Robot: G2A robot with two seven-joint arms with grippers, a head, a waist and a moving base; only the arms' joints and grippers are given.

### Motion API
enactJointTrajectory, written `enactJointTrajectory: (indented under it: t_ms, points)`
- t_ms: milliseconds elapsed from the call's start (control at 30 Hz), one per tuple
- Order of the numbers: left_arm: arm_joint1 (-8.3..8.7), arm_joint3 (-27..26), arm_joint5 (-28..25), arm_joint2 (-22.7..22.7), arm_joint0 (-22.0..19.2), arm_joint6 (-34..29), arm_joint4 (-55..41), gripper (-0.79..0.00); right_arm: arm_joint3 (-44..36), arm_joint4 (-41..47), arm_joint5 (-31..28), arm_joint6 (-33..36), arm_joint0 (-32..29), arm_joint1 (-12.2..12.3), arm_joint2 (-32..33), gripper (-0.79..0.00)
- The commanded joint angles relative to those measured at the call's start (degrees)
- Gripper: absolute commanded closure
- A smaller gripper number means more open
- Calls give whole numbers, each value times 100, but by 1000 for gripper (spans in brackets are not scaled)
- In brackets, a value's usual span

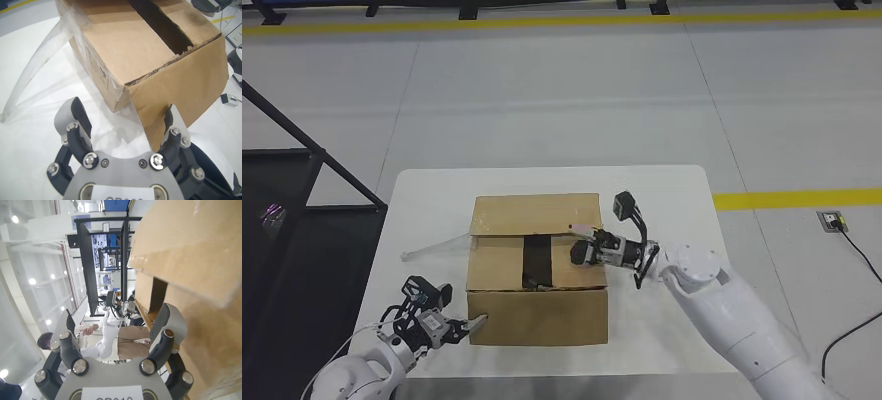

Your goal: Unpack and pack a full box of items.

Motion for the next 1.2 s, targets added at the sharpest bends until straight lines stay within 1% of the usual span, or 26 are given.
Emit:
enactJointTrajectory:
  t_ms: [0,133,233,300,367,500,733,900,1167]
  points:
    - [6,3,3,5,8,17,6,-785,128,-24,21,-200,83,-52,-32,-785]
    - [18,-3,8,19,15,17,-3,-785,324,-52,22,-601,253,-172,-101,-785]
    - [26,-28,17,46,31,18,21,-785,454,-101,-37,-1082,412,-266,-108,-785]
    - [32,-35,18,66,40,22,41,-785,560,-344,-49,-1691,542,-327,-123,-785]
    - [38,-39,18,79,47,27,54,-785,602,-378,-75,-1924,651,-408,-181,-785]
    - [48,-64,24,106,72,34,77,-785,1076,-560,-103,-2397,1038,-596,-320,-785]
    - [65,-88,50,129,145,77,82,-785,2045,-548,-514,-2845,1616,-1040,-638,-785]
    - [79,-92,67,133,170,85,79,-785,2666,-597,-826,-3206,1904,-1341,-792,-785]
    - [101,-138,98,168,173,43,134,-785,3551,-818,-771,-3699,2189,-1795,-1028,-785]
